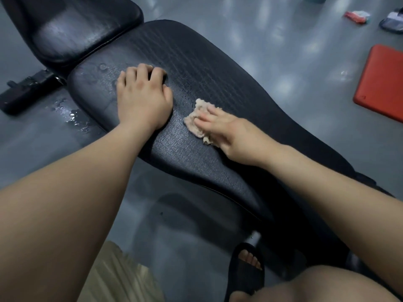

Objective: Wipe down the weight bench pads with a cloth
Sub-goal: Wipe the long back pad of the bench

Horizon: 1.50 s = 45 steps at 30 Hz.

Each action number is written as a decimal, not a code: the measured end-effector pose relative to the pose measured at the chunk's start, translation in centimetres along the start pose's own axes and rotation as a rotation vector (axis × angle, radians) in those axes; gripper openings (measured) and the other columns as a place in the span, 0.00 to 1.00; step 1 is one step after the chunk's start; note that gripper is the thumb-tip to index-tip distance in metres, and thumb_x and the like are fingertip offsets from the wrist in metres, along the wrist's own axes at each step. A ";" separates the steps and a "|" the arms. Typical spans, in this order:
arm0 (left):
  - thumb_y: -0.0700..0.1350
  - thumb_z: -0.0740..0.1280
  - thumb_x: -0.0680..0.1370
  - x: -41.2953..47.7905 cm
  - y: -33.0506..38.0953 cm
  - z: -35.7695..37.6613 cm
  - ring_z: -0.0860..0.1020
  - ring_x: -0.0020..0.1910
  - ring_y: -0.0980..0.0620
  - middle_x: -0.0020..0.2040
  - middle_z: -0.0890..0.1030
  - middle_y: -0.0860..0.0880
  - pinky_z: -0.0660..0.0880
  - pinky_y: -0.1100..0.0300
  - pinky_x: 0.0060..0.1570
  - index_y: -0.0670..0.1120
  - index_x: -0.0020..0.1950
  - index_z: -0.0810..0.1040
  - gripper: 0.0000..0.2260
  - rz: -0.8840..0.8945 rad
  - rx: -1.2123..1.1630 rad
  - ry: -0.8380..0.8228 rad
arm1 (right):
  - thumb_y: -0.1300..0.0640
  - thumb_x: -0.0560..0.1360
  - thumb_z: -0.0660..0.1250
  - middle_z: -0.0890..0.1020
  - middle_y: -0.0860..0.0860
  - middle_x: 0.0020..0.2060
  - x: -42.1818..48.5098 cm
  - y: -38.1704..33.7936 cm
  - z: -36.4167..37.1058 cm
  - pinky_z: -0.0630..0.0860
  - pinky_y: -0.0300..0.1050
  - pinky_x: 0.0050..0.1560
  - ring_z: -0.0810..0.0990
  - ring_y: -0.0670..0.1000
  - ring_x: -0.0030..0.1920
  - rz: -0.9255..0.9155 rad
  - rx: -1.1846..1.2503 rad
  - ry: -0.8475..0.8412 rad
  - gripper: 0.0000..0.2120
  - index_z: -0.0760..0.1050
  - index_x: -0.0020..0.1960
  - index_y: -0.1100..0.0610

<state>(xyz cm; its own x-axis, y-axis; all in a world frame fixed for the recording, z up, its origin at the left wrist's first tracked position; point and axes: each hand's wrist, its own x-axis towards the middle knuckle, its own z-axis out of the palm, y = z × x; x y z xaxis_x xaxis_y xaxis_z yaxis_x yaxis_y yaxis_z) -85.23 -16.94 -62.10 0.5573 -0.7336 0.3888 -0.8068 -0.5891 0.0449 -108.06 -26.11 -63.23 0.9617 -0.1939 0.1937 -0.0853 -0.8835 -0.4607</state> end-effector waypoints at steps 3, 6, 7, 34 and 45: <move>0.53 0.55 0.79 0.0 -0.1 -0.1 0.70 0.65 0.38 0.64 0.74 0.43 0.62 0.41 0.71 0.51 0.65 0.76 0.19 0.004 0.002 -0.005 | 0.64 0.78 0.61 0.70 0.56 0.75 -1.2 -2.4 1.2 0.57 0.49 0.80 0.61 0.58 0.79 -0.149 -0.006 -0.118 0.24 0.71 0.74 0.59; 0.53 0.54 0.79 0.1 -0.1 -0.1 0.69 0.65 0.38 0.65 0.74 0.43 0.62 0.41 0.71 0.51 0.65 0.75 0.19 0.000 0.014 -0.026 | 0.62 0.80 0.58 0.71 0.57 0.74 -1.7 -2.7 1.3 0.59 0.50 0.79 0.64 0.59 0.78 -0.238 -0.053 -0.140 0.22 0.72 0.74 0.60; 0.53 0.54 0.79 0.1 -0.1 -0.1 0.69 0.66 0.38 0.65 0.74 0.44 0.61 0.41 0.72 0.51 0.66 0.75 0.19 0.003 0.013 -0.038 | 0.62 0.80 0.59 0.72 0.56 0.74 -1.7 -2.6 1.1 0.61 0.50 0.78 0.66 0.58 0.77 -0.246 -0.078 -0.127 0.22 0.73 0.73 0.59; 0.48 0.57 0.78 -4.1 -4.2 -1.4 0.69 0.72 0.45 0.72 0.75 0.49 0.60 0.46 0.75 0.52 0.69 0.77 0.21 0.077 -0.122 0.038 | 0.58 0.81 0.61 0.80 0.55 0.67 5.5 -2.9 0.1 0.71 0.50 0.70 0.76 0.59 0.68 0.098 -0.121 0.137 0.16 0.79 0.65 0.59; 0.49 0.56 0.77 -4.3 -4.3 -1.5 0.70 0.72 0.45 0.71 0.76 0.49 0.61 0.47 0.75 0.51 0.68 0.79 0.22 0.064 -0.134 0.046 | 0.68 0.78 0.64 0.74 0.56 0.72 -2.8 -5.3 2.0 0.67 0.55 0.74 0.69 0.57 0.75 -0.311 -0.014 -0.117 0.21 0.77 0.69 0.60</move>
<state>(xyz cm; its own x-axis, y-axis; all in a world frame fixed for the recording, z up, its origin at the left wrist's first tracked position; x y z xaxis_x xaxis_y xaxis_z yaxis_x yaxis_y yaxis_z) -84.46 -10.80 -62.61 0.4970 -0.7498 0.4367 -0.8608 -0.4893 0.1396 -109.75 -20.02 -63.04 0.9655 0.1353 0.2224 0.2141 -0.8986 -0.3829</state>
